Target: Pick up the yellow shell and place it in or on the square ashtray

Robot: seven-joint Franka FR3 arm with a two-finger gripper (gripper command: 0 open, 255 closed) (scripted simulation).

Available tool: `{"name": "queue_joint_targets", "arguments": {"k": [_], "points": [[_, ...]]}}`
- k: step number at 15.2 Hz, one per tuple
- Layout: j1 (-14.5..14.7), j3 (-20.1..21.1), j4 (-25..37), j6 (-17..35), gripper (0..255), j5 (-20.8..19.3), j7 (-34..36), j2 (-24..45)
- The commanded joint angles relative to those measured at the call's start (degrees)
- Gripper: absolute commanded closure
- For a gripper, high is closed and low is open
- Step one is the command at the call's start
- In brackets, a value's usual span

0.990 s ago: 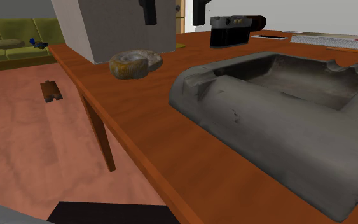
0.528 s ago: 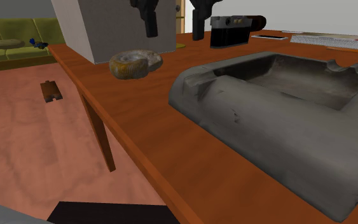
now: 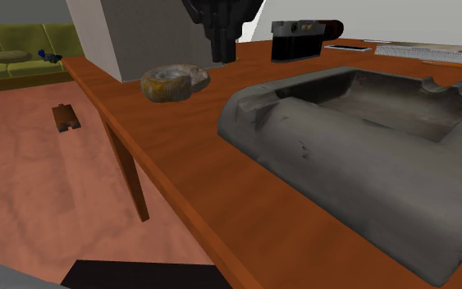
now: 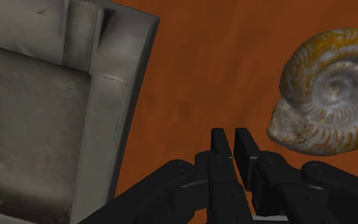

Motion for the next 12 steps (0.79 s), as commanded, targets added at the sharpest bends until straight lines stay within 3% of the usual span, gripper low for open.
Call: {"name": "queue_joint_targets", "arguments": {"k": [1,6,7,12], "points": [[0.0,0.0,0.0,0.0,255,0.0,0.0,0.0],[0.0,0.0,0.0,0.0,255,0.0,0.0,0.0],[0.0,0.0,0.0,0.0,0,0.0,0.0,0.0],[4.15,4.97,-4.87,1.91,0,3.86,0.17,-7.47]]}}
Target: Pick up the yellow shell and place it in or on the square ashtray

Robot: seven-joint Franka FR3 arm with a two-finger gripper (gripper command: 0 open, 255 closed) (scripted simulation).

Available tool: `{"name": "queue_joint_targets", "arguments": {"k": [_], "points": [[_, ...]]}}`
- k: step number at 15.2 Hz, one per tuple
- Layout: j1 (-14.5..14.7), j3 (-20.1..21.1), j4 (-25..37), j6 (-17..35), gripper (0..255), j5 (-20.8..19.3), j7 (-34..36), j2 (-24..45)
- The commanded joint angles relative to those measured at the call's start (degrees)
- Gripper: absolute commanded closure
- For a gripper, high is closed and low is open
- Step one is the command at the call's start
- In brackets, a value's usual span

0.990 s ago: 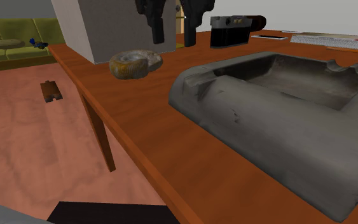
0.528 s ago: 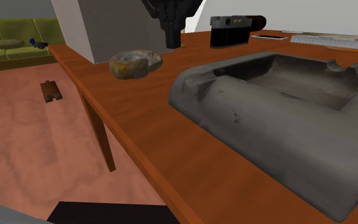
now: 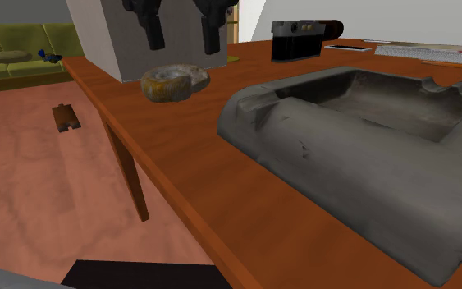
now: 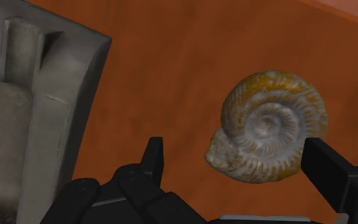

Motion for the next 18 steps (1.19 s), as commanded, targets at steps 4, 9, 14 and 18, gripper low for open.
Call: {"name": "queue_joint_targets", "arguments": {"k": [4,9,14,18], "points": [[1.93,3.56,-4.21,1.8,0,3.46,-0.91,-6.29],[1.06,4.1,-8.64,5.21,0,4.04,-1.56,-7.34],[1.29,4.01,-10.0,6.31,0,3.95,-1.42,-7.59],[0.22,4.61,-10.0,6.28,0,4.57,-2.16,-7.66]]}}
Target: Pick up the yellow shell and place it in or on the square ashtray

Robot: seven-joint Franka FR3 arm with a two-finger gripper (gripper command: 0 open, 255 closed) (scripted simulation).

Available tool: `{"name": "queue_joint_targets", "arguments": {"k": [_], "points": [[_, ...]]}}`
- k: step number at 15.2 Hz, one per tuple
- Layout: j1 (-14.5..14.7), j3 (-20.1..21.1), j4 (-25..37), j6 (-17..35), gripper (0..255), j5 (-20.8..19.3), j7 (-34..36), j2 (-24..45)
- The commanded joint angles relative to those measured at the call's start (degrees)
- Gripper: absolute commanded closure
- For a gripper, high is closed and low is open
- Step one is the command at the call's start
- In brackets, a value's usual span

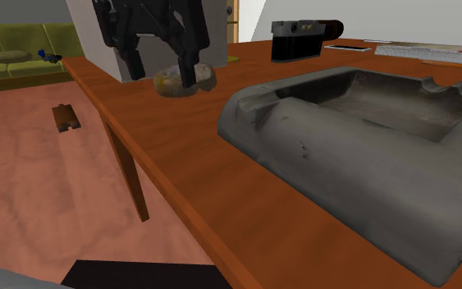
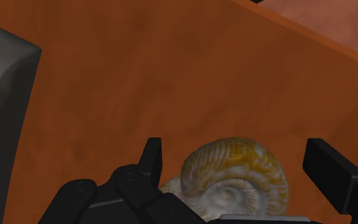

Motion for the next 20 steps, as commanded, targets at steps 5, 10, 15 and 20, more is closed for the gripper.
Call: {"name": "queue_joint_targets", "arguments": {"k": [5,10,15,20], "points": [[1.13,0.05,-1.32,-0.5,255,0.62,0.08,-4.36],[0.25,0.99,-0.8,-0.01,255,0.73,0.2,-0.4],[-14.09,6.36,7.63,-0.42,0,6.82,29.31,7.74],[-26.07,9.04,12.18,-1.22,0,10.61,54.58,11.29]]}}
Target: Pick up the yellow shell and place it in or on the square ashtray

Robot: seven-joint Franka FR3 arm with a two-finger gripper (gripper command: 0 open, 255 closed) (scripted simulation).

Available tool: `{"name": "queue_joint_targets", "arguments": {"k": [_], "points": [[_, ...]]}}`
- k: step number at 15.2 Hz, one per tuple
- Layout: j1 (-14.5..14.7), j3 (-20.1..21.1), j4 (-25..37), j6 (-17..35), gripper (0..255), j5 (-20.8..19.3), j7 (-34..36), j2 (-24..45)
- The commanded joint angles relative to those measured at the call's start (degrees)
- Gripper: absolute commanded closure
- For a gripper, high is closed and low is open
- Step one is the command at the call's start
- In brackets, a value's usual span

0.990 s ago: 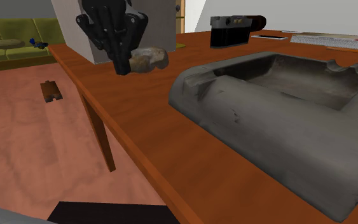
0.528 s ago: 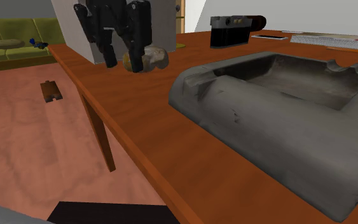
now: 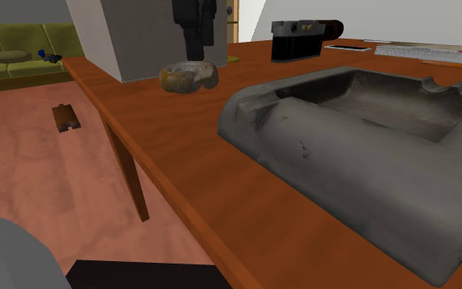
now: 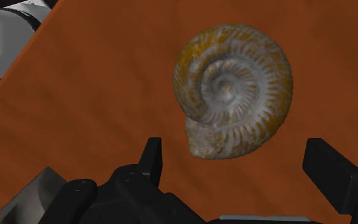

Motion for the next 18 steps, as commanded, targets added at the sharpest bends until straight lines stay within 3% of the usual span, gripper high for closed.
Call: {"name": "queue_joint_targets", "arguments": {"k": [1,7,14,15,18], "points": [[-1.33,0.58,-0.48,0.75,0,0.64,3.46,0.2],[-1.05,1.33,-5.11,4.79,0,1.29,3.26,-0.42],[-1.05,1.33,-5.1,4.77,0,1.29,3.26,-0.42],[-1.05,1.33,-5.1,4.77,255,1.29,3.26,-0.42],[-1.05,1.33,-5.1,4.77,255,1.29,3.26,-0.42]]}}
